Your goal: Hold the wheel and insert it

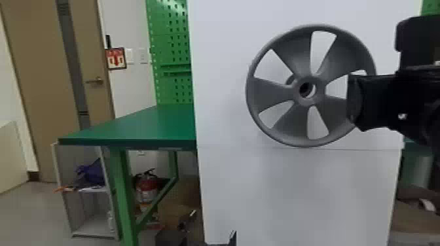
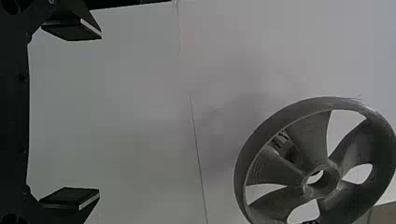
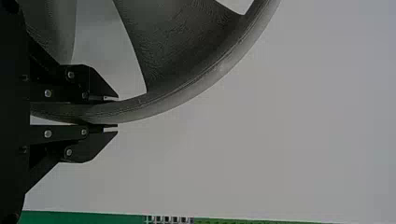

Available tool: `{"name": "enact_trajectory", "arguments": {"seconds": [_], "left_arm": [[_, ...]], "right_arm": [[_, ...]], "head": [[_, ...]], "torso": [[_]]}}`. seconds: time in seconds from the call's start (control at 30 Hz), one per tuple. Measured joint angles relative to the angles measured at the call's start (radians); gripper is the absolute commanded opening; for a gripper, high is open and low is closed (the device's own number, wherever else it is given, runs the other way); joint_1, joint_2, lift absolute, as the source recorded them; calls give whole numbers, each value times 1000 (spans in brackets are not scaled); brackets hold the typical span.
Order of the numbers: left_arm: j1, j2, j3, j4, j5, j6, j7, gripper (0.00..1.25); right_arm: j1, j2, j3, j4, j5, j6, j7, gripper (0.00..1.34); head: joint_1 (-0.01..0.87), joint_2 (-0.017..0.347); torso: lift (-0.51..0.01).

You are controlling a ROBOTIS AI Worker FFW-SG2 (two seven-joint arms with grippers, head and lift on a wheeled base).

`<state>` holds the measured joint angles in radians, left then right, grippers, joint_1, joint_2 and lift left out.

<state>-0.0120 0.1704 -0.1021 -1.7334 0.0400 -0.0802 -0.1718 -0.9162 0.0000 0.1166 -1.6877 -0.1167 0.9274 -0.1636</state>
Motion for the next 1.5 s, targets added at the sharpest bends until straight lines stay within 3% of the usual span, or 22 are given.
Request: {"name": "enact_trajectory", "arguments": {"seconds": [1.5], "left_arm": [[-11,7,-13,8,8,-1,3,1149]], "right_arm": [[-39,0,9,87,39,-97,12,259]], "head": [[233,304]], "torso": [[-499]]}}
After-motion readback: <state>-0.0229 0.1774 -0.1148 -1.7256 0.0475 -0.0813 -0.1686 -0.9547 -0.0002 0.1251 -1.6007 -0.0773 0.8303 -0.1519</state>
